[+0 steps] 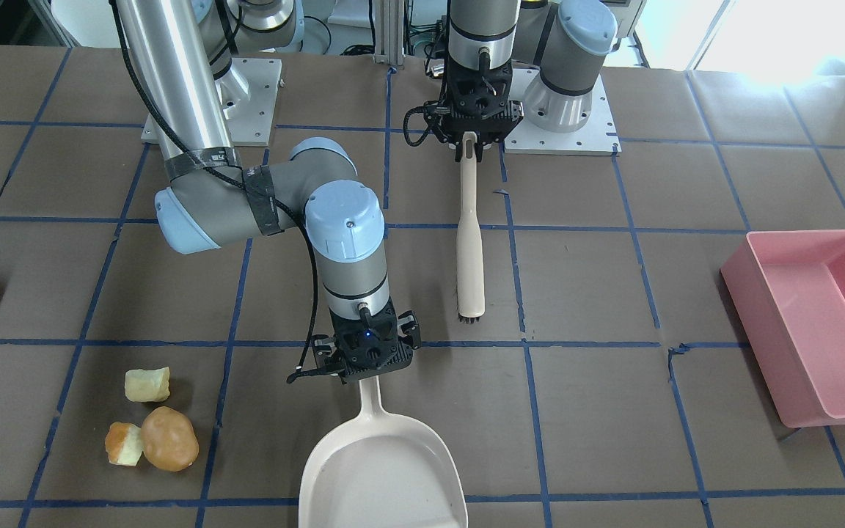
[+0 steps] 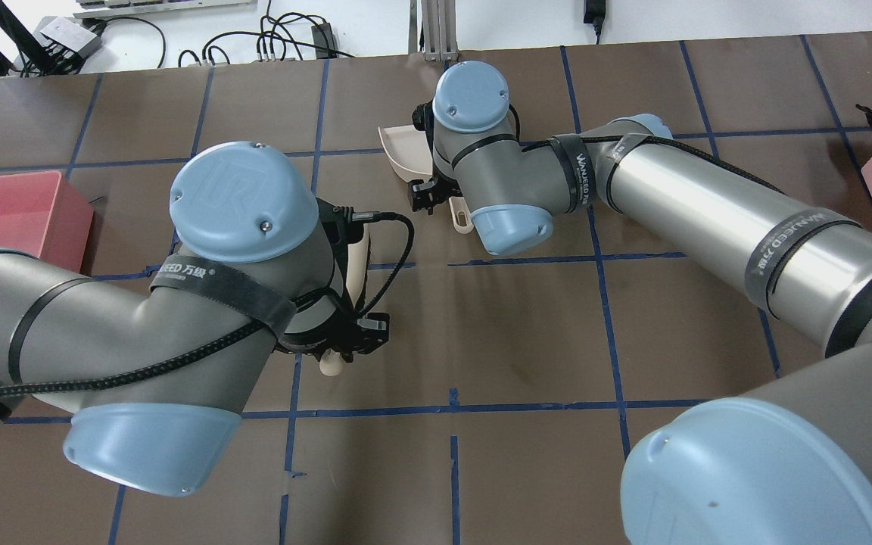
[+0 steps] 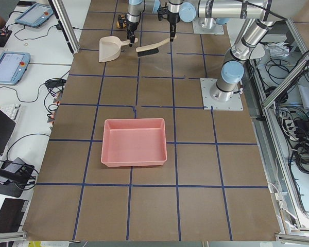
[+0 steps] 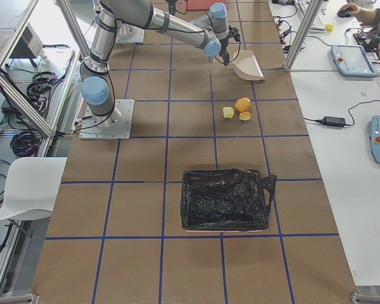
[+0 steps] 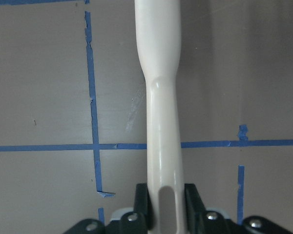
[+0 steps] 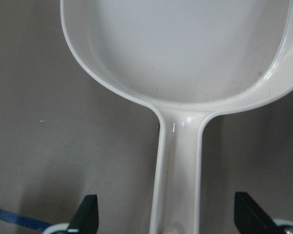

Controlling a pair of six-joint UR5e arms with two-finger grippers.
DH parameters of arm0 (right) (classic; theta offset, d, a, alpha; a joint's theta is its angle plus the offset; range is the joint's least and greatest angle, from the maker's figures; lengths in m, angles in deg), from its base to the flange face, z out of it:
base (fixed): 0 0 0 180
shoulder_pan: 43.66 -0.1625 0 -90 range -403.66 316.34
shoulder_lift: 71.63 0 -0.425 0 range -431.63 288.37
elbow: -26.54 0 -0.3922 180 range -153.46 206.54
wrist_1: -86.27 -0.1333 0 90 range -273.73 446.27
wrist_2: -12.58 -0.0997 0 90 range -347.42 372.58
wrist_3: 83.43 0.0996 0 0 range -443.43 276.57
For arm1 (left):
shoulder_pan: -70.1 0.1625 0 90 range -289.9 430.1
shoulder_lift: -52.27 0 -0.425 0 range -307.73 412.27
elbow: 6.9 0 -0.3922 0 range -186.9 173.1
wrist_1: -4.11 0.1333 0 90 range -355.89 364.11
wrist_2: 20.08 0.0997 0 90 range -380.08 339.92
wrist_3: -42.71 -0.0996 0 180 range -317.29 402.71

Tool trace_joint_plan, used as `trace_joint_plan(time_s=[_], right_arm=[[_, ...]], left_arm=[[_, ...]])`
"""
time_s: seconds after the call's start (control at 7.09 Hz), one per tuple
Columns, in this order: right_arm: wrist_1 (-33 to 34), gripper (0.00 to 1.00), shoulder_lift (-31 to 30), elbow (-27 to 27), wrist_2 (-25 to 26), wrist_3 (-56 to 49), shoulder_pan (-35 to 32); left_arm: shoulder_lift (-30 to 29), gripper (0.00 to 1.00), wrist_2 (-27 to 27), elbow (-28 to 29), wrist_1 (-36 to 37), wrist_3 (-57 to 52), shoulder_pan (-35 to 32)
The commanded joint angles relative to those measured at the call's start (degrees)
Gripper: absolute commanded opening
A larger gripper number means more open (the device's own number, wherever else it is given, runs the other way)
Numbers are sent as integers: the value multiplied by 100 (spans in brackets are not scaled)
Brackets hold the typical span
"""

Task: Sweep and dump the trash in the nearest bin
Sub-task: 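Lift the brush with the left gripper while the right gripper grasps the dustpan handle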

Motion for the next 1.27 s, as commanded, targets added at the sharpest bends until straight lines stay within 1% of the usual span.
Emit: trace_joint_plan(time_s=[0.0, 0.28, 0.42, 0.56, 0.7, 1.13], right_arm=[[-252, 87, -66, 0, 5, -10, 31], [-349, 86, -119, 52, -4, -10, 31], [-394, 84, -250, 88, 5, -10, 31], [-568, 77, -329, 114, -4, -10, 57], [-579, 73, -304, 141, -39, 16, 49], [-561, 71, -242, 149, -83, 34, 40]], left_arm=[[6, 0, -2, 23, 0, -6, 9], [-2, 0, -2, 23, 8, -6, 9], [-2, 0, -2, 23, 8, -6, 9], [-2, 0, -2, 23, 17, -23, 9], [-2, 0, -11, 15, 52, -49, 18], [-2, 0, -2, 15, 26, -50, 18]])
